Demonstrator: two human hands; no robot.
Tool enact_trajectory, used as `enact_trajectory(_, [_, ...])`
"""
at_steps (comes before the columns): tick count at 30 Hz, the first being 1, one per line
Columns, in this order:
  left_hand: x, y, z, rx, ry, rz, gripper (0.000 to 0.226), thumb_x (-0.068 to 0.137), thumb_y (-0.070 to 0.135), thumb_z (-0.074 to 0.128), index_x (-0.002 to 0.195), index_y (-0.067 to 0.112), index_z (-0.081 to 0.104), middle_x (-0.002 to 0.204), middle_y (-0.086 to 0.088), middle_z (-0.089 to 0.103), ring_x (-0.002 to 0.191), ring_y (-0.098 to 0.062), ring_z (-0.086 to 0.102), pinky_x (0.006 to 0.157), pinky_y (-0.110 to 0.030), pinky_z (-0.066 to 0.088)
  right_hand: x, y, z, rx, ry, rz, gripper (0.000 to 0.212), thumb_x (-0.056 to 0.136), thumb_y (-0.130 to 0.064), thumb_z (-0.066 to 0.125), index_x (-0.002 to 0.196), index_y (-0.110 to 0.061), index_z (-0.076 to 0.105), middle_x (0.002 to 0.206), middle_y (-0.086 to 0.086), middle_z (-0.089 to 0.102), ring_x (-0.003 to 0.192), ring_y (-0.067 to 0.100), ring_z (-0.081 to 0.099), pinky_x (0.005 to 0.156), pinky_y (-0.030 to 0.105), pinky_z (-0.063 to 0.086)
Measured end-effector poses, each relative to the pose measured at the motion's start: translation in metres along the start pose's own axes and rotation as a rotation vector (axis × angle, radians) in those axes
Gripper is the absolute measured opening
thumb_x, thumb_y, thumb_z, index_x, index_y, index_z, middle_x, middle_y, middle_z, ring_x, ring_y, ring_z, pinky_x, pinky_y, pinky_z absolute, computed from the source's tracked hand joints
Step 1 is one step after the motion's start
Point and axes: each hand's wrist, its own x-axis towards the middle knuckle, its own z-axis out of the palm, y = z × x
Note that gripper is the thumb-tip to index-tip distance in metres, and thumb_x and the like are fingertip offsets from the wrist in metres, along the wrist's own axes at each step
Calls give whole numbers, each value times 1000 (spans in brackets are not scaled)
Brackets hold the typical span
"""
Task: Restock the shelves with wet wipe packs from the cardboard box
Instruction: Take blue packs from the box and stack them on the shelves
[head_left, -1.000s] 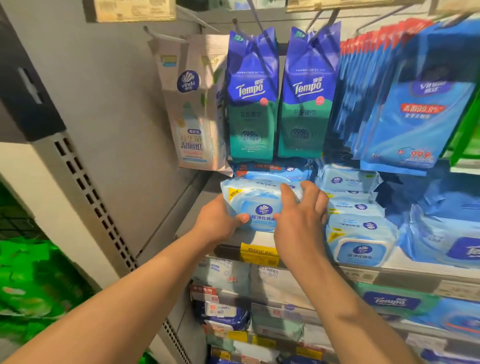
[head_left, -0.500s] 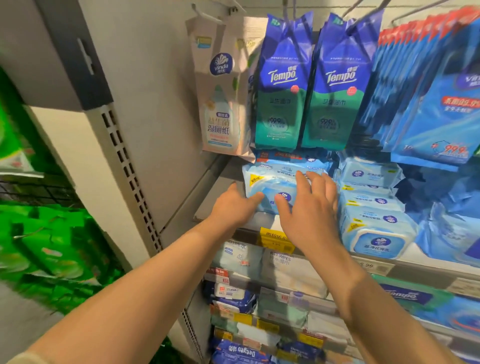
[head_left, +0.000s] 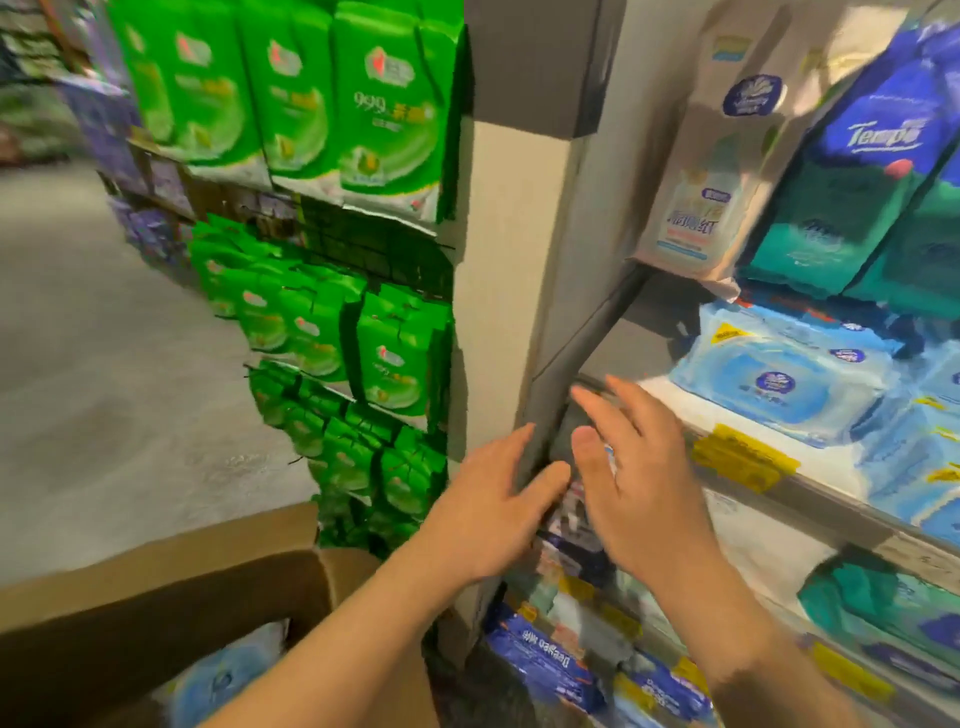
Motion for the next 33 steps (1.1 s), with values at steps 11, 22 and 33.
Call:
enact_trajectory(11, [-179, -181, -74, -85, 148, -662, 82, 86, 79, 32, 152, 31, 32, 156, 1, 37, 144, -20, 30, 118, -34, 21, -57, -127, 149, 211, -641, -197, 82, 89, -86, 9, 153, -44, 38, 163, -16, 29, 152, 0, 18, 126, 35, 21])
enact_trajectory(22, [-338, -313, -119, -428, 382, -1068, 67, 94, 68, 37, 147, 27, 44, 150, 10, 44, 138, -13, 40, 112, -32, 29, -127, -239, 278, 191, -1004, -193, 60, 99, -55, 51, 154, -29, 42, 131, -18, 43, 123, -10, 36, 99, 8, 24])
enact_trajectory(33, [-317, -452, -80, -829, 442, -1319, 73, 63, 86, 44, 114, 38, 65, 127, 8, 63, 117, -18, 57, 110, -45, 39, -187, -198, 438, 109, -1003, 341, 44, 96, -28, 70, 135, -18, 53, 124, -8, 59, 103, 7, 55, 77, 12, 43])
